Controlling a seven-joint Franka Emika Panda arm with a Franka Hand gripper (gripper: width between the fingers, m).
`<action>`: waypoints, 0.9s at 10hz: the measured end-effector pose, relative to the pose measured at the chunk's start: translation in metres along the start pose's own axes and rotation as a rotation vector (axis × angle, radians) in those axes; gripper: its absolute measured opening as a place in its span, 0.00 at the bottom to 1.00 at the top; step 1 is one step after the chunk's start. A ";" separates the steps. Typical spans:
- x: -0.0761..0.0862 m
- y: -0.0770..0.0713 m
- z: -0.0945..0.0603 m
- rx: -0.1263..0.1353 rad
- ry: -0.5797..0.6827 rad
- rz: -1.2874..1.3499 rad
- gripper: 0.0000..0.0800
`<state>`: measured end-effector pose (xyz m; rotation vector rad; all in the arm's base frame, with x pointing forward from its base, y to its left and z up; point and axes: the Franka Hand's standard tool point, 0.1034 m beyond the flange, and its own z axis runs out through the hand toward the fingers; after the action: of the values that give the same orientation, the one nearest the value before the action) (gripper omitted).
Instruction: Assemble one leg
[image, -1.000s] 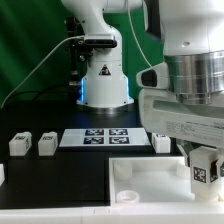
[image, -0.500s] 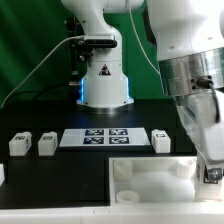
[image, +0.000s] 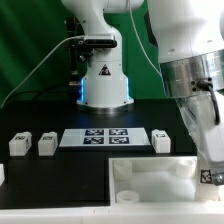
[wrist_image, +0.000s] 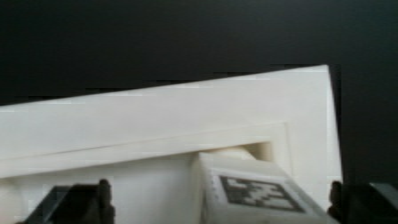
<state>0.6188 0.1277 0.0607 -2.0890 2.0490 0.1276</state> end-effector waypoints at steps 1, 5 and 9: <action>0.000 0.002 -0.002 -0.049 0.017 -0.203 0.80; -0.001 0.000 -0.005 -0.099 0.029 -0.645 0.81; 0.005 -0.014 -0.012 -0.140 0.081 -1.227 0.81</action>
Offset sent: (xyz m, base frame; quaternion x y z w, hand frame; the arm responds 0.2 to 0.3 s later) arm 0.0000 0.0000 0.0000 0.0000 0.0000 -0.2667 0.9638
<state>0.6321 0.1200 0.0724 -3.0254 0.4905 -0.0209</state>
